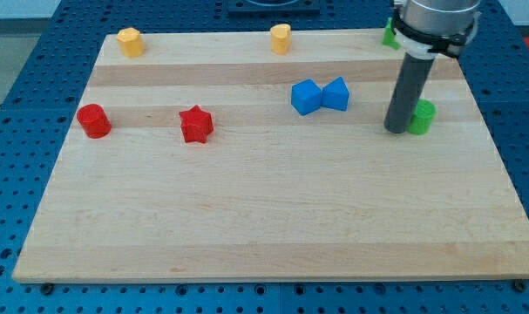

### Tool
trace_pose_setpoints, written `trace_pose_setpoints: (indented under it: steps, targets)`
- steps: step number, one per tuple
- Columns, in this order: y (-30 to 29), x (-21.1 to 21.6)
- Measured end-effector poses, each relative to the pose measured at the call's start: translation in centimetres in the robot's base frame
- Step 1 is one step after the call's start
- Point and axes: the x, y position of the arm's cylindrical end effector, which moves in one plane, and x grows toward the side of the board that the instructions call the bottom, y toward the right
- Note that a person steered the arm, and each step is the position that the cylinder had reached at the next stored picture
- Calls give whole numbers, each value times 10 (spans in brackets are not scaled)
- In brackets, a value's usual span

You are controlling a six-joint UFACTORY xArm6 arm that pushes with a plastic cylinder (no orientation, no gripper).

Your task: Keep red star at bottom right corner

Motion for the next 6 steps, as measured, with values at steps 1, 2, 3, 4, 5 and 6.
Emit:
trace_pose_setpoints:
  steps: [1,2,3,4,5,6]
  targets:
    - [26,-8]
    - [22,-9]
    - [-10,9]
    - [-40,49]
    - [-53,64]
    - [-54,64]
